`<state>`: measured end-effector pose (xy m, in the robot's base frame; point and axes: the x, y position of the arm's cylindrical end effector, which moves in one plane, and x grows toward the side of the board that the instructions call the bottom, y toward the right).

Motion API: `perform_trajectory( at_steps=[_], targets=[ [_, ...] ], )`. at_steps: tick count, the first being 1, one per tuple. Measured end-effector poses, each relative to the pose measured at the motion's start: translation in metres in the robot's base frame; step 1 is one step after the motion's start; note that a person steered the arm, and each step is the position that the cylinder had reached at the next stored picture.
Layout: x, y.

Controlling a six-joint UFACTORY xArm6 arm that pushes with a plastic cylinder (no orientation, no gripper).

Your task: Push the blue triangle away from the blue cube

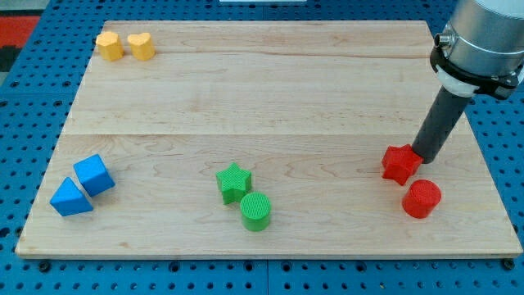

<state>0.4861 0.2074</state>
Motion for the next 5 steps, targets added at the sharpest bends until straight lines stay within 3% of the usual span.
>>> perform_trajectory(
  at_steps=[1,2,3,4,5],
  targets=[
    [0.0,0.001],
    [0.033,0.056],
    [0.125,0.08],
    [0.132,0.066],
    [0.132,-0.01]
  ],
)
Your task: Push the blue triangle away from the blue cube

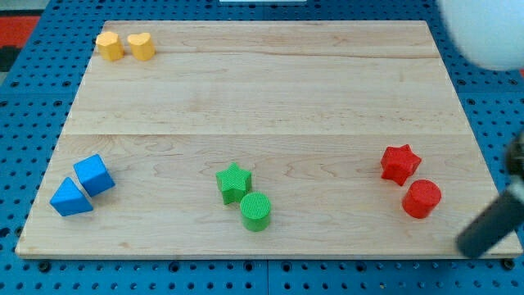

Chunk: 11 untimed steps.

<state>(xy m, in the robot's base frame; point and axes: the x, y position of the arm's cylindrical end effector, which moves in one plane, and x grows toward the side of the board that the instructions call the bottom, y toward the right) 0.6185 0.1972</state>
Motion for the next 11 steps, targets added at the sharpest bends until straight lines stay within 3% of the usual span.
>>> perform_trajectory(
  at_steps=[2,3,4,7,8,10,11],
  targets=[
    [-0.004,-0.292],
    [-0.025,-0.387],
    [-0.032,-0.436],
    [-0.171,-0.468],
    [-0.23,-0.446],
    [-0.221,-0.427],
    [-0.211,-0.382]
  ],
)
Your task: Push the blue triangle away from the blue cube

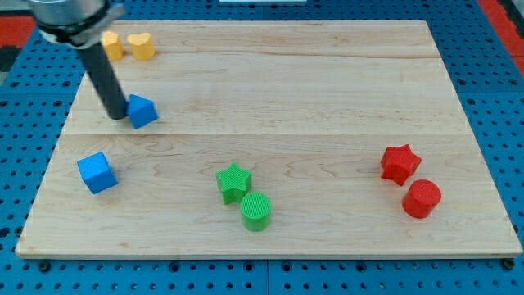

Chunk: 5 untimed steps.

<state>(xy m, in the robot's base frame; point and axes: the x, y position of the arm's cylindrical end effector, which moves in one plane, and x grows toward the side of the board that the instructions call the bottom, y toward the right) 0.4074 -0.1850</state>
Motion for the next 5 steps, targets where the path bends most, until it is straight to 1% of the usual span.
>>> perform_trajectory(
  at_steps=[1,2,3,4,5],
  targets=[
    [0.0,0.077],
    [0.033,0.092],
    [0.018,0.139],
    [-0.032,0.14],
    [-0.044,0.1]
  ],
)
